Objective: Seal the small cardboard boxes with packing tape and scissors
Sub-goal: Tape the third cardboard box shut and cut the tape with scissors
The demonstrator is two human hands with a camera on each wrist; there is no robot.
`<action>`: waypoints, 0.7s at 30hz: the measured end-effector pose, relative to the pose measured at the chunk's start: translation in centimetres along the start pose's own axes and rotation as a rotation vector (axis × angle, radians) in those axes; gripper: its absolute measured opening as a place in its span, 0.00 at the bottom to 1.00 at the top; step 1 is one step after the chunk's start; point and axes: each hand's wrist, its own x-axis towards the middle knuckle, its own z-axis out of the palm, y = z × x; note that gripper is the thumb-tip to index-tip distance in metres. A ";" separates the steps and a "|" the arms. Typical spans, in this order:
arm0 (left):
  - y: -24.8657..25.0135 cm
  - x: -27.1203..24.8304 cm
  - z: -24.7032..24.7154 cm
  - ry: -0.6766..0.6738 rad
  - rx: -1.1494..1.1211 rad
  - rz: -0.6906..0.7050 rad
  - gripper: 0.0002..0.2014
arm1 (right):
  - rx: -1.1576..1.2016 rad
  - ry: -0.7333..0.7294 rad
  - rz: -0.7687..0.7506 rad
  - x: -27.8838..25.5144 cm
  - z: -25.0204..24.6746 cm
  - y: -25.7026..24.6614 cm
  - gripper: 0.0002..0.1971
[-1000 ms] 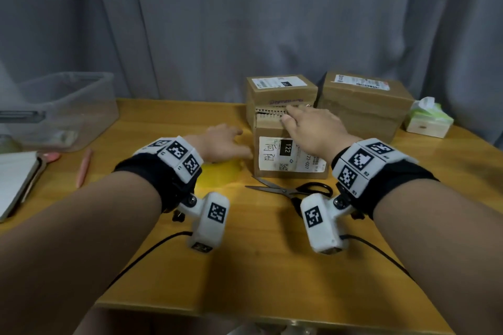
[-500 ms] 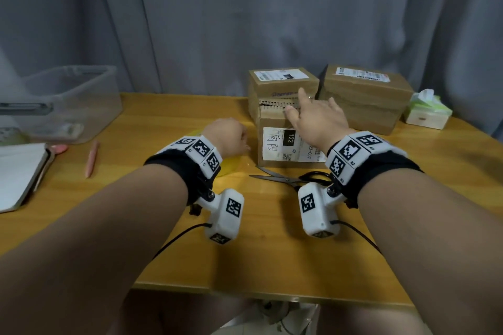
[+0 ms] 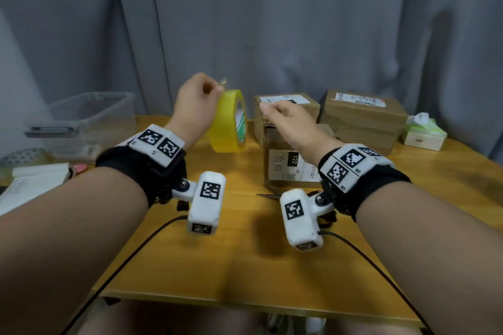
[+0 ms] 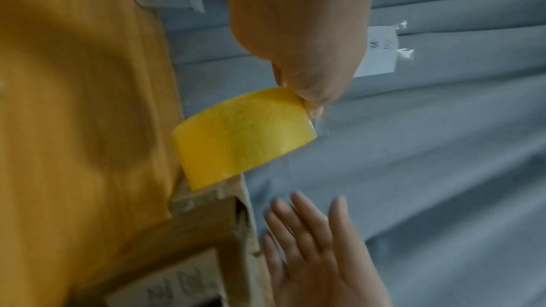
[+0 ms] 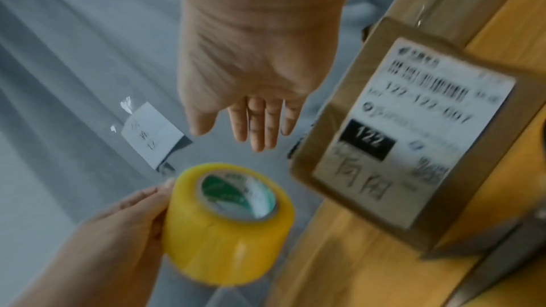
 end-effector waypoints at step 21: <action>9.2 1.7 2.9 -0.519 -0.470 -0.456 0.28 | -0.639 0.070 -0.062 0.2 -10.1 -5.4 0.19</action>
